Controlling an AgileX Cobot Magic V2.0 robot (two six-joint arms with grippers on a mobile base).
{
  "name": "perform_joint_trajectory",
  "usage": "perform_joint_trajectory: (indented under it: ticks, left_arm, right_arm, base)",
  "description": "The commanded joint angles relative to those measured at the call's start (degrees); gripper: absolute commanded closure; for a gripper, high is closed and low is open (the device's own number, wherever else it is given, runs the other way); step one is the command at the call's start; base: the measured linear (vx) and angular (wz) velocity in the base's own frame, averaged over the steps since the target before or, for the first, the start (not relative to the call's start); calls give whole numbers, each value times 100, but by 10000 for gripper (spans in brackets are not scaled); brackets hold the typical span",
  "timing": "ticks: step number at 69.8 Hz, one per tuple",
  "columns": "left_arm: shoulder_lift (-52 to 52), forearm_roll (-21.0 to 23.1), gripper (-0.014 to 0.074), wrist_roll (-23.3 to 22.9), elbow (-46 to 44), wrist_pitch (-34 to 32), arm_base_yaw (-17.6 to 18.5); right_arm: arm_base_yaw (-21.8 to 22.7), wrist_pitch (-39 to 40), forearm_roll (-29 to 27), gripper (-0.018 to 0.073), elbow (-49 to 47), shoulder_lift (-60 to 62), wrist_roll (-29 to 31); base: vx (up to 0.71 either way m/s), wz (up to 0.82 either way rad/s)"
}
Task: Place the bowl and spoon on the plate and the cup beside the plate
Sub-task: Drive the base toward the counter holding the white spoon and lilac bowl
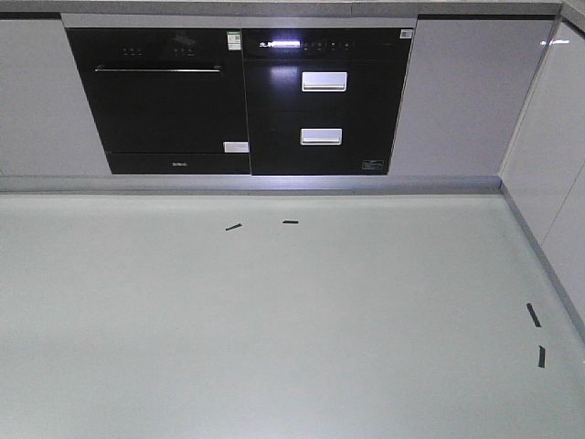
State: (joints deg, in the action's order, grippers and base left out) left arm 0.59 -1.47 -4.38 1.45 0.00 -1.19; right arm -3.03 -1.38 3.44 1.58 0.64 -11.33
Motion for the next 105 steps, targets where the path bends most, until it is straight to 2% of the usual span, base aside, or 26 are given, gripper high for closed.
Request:
perform_joint_trajectory:
  ticks: [1, 105]
  left_arm:
    - [85, 24, 603, -32, -43, -403, 6]
    - [85, 24, 603, -32, -43, -403, 6]
  right_arm:
    - [8, 439, 19, 570, 22, 56, 33]
    - [8, 420, 19, 570, 22, 56, 33]
  base:
    - [0, 0]
    - [3, 1]
